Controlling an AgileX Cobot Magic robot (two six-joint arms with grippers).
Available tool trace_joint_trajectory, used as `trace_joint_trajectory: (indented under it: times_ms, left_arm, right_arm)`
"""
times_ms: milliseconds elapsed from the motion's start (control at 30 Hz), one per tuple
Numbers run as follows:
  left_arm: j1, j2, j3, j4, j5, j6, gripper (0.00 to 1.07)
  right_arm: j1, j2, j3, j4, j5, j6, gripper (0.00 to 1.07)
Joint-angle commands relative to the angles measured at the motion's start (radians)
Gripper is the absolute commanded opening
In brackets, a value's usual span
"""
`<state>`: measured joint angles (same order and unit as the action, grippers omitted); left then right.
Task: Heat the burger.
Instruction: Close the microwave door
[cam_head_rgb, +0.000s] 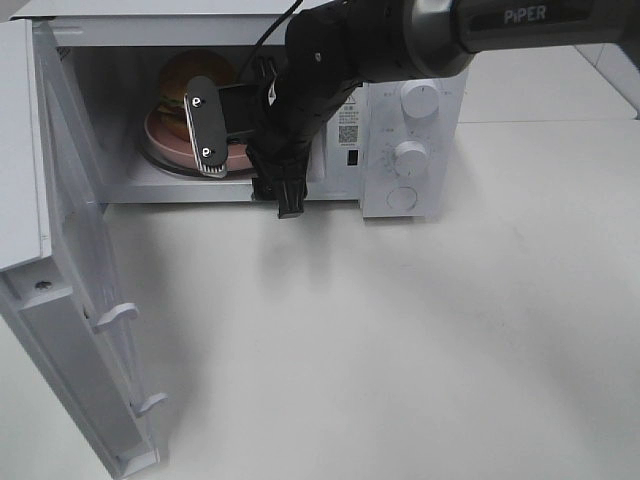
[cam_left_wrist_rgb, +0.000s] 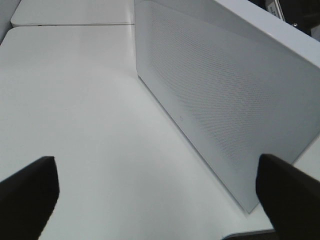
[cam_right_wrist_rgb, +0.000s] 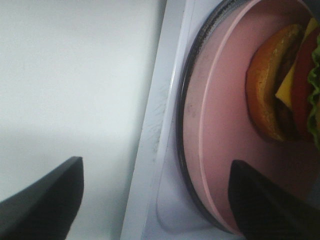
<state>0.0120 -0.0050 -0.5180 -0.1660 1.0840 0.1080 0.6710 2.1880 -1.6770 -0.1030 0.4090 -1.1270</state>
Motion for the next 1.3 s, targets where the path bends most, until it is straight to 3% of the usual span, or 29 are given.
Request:
trace_joint_trajectory:
  times_ms: [33, 967, 1300]
  left_arm:
    - [-0.004, -0.017, 0.003, -0.005, -0.015, -0.003, 1.0]
    - [-0.004, -0.017, 0.003, -0.005, -0.015, -0.003, 1.0]
    - [-0.004, -0.017, 0.003, -0.005, -0.015, -0.003, 1.0]
  right_arm:
    - [-0.004, -0.038, 0.038, 0.003, -0.021, 0.003, 0.76]
    - [-0.002, -0.402, 0.588, -0.023, -0.24, 0.127, 0.76]
    - [-0.002, -0.533, 0.737, -0.023, -0.271, 0.253, 0.76]
